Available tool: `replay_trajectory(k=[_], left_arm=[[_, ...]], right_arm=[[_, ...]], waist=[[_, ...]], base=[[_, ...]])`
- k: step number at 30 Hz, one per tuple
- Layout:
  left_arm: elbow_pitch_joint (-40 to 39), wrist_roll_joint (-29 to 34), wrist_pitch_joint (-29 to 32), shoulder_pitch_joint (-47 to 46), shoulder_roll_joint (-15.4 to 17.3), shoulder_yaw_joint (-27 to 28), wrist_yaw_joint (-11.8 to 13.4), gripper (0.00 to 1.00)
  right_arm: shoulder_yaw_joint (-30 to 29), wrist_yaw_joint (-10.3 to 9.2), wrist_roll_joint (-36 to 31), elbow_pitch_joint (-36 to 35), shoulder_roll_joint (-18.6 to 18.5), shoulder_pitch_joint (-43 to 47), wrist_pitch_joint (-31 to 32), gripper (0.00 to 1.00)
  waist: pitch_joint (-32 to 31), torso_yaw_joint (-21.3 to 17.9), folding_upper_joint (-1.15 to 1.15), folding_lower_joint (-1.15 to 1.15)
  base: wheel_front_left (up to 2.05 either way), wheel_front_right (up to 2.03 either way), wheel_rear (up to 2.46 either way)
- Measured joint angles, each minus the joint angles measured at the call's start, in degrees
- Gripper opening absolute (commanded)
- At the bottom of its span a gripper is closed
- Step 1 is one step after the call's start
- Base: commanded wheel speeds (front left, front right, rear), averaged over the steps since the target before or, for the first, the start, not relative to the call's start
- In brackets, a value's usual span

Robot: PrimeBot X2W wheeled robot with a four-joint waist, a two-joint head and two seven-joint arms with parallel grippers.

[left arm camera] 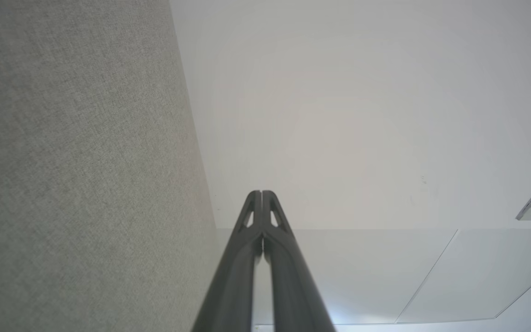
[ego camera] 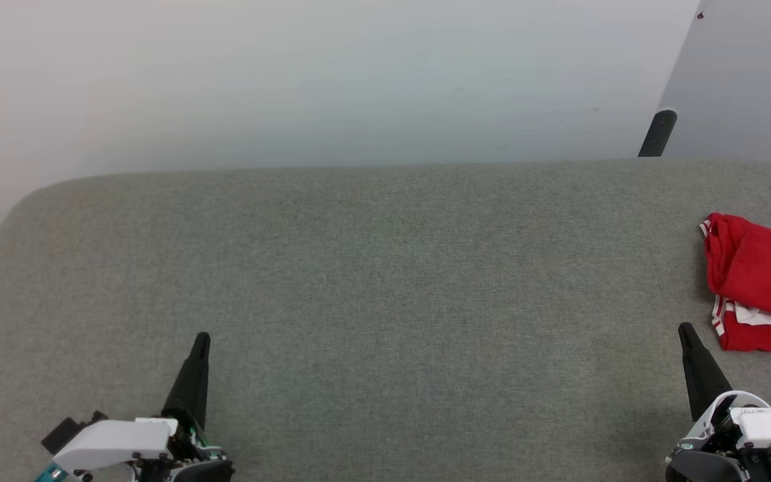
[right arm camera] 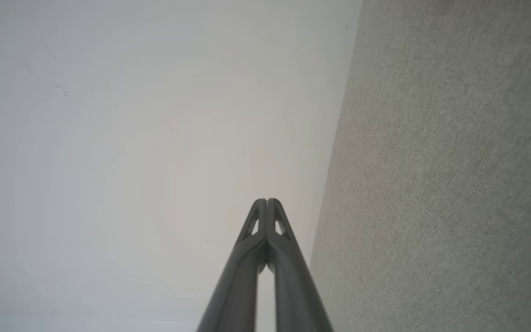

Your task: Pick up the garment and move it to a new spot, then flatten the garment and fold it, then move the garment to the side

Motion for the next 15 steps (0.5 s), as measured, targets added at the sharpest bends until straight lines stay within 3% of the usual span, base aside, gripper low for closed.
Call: replay_trajectory(k=[15], left_arm=[[-0.01,0.00,0.00,0.00,0.00,-0.02,0.00,0.00]], right_arm=[[0.00,0.00,0.00,0.00,0.00,0.00,0.00,0.00]], waist=[[0.00,0.00,0.00,0.00]], base=[[0.00,0.00,0.00]])
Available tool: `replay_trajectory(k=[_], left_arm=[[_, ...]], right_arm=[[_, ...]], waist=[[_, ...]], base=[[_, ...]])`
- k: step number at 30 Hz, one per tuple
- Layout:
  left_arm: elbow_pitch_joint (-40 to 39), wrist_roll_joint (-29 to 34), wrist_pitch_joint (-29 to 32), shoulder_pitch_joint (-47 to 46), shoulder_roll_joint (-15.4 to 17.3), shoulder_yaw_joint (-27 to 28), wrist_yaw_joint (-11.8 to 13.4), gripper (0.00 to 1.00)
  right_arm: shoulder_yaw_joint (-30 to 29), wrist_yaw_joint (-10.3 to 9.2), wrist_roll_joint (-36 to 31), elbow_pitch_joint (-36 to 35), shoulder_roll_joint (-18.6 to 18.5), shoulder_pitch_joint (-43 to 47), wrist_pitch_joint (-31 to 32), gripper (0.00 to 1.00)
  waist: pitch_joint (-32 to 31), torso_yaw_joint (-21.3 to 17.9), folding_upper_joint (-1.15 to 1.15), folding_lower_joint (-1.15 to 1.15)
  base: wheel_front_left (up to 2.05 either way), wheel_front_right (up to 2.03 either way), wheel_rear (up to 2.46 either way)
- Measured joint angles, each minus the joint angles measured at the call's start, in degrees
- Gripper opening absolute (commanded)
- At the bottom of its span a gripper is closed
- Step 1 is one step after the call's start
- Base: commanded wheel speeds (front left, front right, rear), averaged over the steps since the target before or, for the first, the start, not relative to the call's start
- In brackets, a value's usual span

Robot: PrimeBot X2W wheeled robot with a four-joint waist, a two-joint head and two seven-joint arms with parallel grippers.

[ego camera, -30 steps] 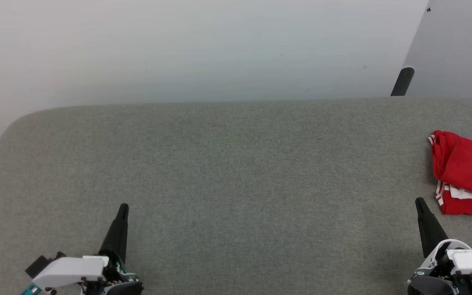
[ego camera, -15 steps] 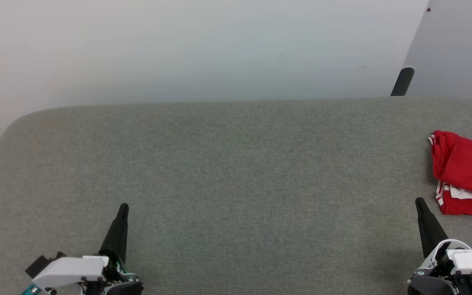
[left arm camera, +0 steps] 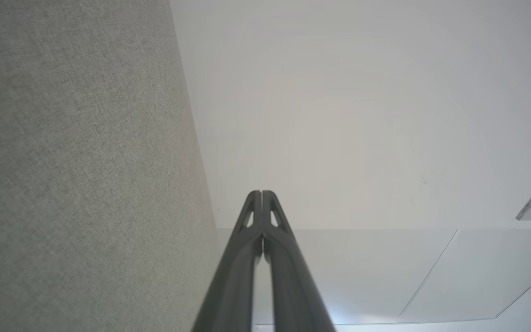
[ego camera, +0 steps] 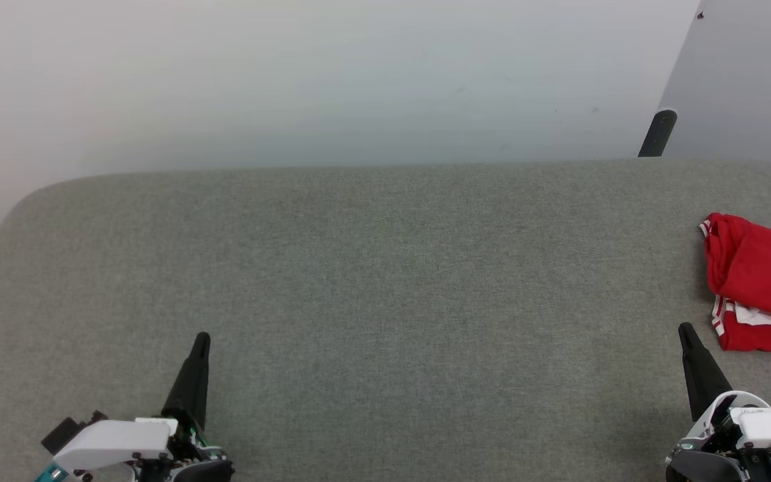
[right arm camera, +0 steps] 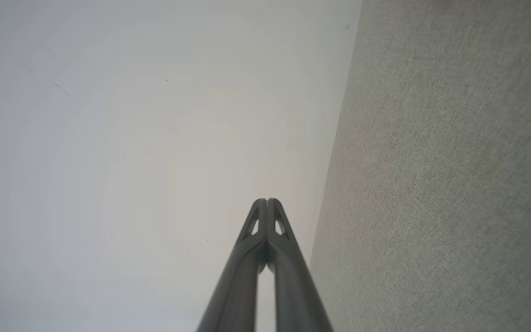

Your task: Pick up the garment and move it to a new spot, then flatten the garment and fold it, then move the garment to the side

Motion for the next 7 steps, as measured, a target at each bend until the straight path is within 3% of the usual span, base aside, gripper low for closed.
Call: replay_trajectory(k=[7], left_arm=[[0.01,0.00,0.00,0.00,0.00,0.01,0.00,0.00]], right_arm=[[0.00,0.00,0.00,0.00,0.00,0.00,0.00,0.00]], waist=[[0.00,0.00,0.00,0.00]], base=[[0.00,0.00,0.00]])
